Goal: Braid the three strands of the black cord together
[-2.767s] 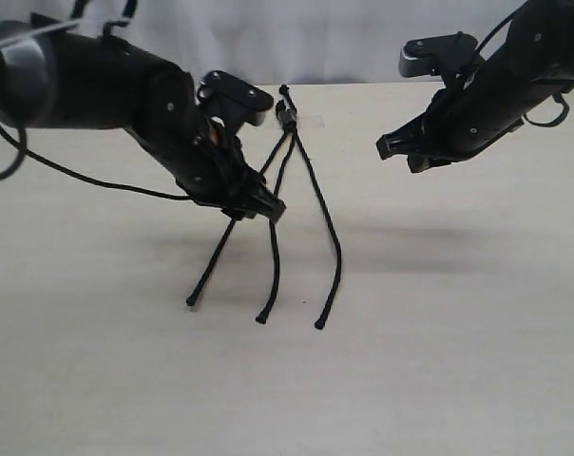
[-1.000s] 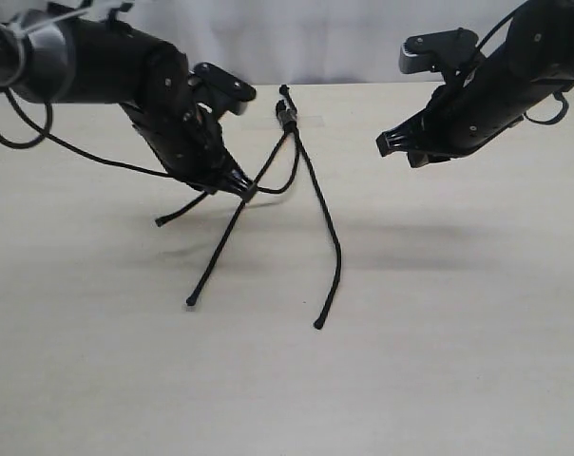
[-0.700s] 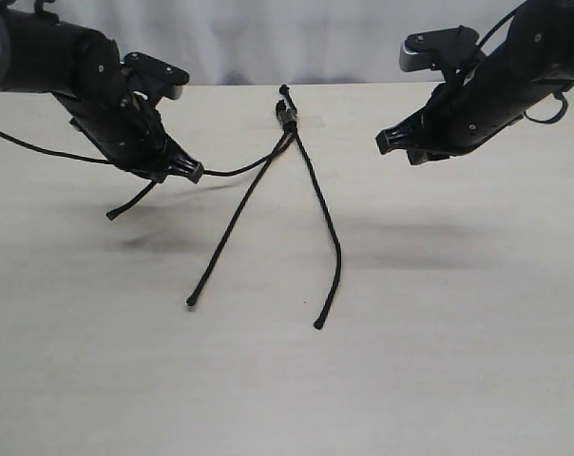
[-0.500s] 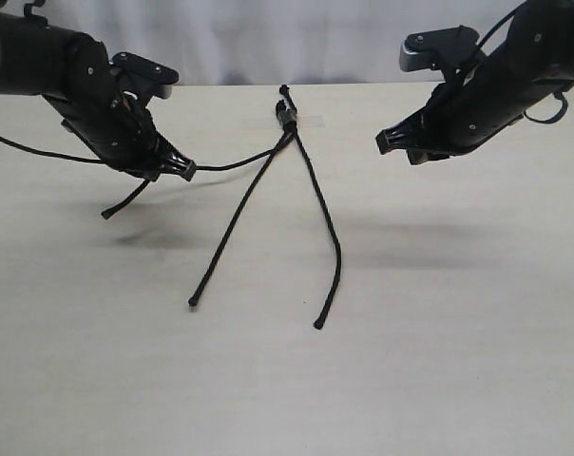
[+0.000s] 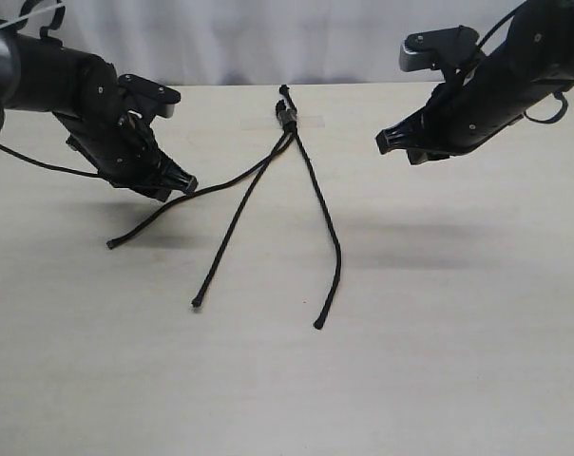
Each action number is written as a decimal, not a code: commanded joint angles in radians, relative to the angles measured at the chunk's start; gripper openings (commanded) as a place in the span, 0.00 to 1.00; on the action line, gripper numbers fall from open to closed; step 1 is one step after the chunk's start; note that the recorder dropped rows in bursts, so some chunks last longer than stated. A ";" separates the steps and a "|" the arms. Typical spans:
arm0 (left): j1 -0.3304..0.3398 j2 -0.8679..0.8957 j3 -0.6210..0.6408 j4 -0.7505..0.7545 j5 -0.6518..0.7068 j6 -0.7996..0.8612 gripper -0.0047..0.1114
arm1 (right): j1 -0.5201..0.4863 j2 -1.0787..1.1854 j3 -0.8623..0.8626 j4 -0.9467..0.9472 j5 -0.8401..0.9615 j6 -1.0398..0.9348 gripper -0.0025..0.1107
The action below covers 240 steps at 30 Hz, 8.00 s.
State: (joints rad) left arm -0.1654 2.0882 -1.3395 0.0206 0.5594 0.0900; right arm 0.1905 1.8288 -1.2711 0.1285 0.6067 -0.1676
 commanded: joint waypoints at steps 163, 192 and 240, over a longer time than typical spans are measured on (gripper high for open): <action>0.071 -0.683 0.293 -0.033 -0.285 0.012 0.04 | 0.348 0.320 -0.458 -0.198 0.270 0.084 0.06; -0.336 -0.437 0.229 -0.093 -0.213 0.014 0.22 | -0.013 0.321 -0.268 -0.483 0.190 0.422 0.37; -0.216 -0.110 -0.130 0.017 0.276 0.062 0.04 | -0.165 0.111 -0.110 -0.324 -0.006 0.414 0.06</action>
State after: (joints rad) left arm -0.4424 1.9816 -1.4892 0.0386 0.8079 0.1517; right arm 0.0242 1.9485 -1.3857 -0.2027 0.6212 0.2515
